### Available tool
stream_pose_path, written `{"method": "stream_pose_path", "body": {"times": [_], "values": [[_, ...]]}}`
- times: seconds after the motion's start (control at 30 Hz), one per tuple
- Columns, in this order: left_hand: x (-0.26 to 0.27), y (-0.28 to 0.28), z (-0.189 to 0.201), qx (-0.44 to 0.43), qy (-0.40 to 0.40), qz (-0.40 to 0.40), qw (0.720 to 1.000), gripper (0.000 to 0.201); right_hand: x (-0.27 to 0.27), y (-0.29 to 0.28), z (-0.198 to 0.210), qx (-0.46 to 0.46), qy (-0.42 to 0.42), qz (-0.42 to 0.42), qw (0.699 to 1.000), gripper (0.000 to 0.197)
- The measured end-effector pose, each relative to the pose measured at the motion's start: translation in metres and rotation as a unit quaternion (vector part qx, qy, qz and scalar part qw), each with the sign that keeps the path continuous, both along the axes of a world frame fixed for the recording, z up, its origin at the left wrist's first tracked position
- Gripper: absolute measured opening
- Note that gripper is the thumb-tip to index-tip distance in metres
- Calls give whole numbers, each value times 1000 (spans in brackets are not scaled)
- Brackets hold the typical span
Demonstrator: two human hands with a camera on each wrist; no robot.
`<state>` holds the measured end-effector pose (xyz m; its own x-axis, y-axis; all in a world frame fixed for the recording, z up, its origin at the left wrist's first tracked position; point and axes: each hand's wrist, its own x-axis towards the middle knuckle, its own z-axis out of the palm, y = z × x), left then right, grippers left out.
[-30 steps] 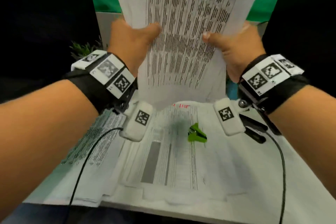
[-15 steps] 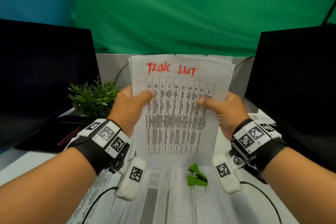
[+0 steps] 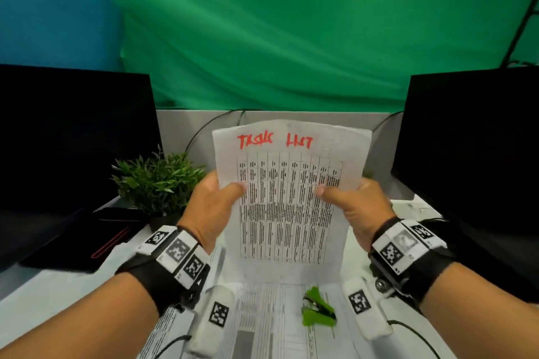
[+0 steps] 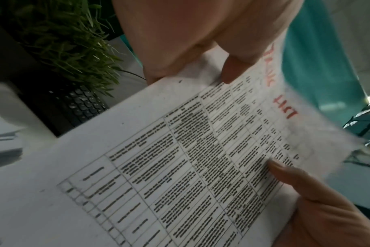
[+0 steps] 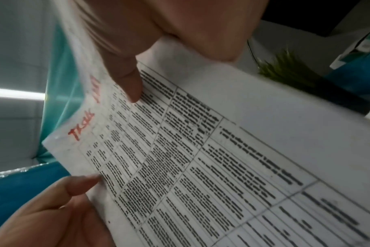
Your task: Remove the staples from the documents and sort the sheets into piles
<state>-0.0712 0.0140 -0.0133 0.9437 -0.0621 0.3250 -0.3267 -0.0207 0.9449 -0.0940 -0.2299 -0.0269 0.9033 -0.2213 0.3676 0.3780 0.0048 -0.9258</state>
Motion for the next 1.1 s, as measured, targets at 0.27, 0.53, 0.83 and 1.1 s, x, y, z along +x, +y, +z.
{"method": "stream_pose_path", "body": {"times": [0.27, 0.53, 0.83, 1.1], "values": [[1, -5, -16, -11, 39, 23, 999, 29, -1, -1, -4, 4, 20, -11, 1000, 31], [4, -9, 11, 39, -96, 54, 993, 32, -20, -9, 39, -8, 26, 14, 1000, 36], [-20, 27, 48, 180, -205, 204, 940, 33, -41, -67, -33, -743, 352, -110, 558, 49], [-22, 32, 34, 238, -217, 186, 928, 16, -35, -63, -60, -675, 386, -105, 620, 39]]}}
